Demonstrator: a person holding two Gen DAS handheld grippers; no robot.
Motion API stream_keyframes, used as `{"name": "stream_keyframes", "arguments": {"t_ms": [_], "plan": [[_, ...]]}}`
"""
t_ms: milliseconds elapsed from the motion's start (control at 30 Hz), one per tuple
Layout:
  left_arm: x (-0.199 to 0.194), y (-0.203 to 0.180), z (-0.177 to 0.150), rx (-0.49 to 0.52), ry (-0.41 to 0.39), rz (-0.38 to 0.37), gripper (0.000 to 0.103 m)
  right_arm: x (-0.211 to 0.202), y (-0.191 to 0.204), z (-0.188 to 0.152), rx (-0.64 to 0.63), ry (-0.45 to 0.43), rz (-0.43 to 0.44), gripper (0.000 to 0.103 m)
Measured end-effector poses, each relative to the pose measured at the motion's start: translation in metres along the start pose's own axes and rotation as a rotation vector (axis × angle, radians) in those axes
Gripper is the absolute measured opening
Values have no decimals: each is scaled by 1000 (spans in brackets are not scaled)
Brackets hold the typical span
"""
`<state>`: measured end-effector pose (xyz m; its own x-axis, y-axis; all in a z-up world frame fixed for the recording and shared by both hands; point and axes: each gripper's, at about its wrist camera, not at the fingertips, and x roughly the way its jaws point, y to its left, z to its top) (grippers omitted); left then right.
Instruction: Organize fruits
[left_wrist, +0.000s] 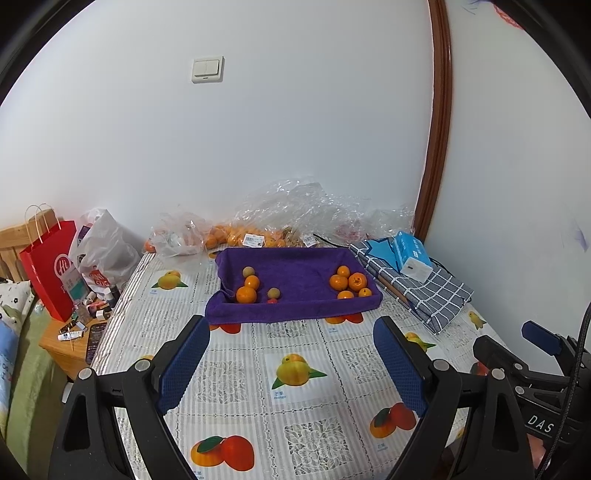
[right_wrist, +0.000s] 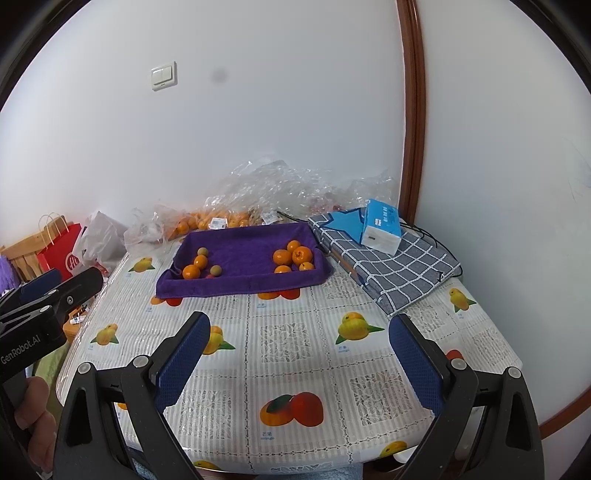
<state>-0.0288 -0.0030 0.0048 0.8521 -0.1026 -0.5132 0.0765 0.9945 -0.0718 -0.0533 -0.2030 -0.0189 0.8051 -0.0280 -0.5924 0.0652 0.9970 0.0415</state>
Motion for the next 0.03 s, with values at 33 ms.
{"name": "stream_keyframes", "arguments": {"t_ms": [33], "plan": [[0, 0, 0, 0, -2, 2, 90, 1, 0, 0, -2, 1, 0, 97]]}}
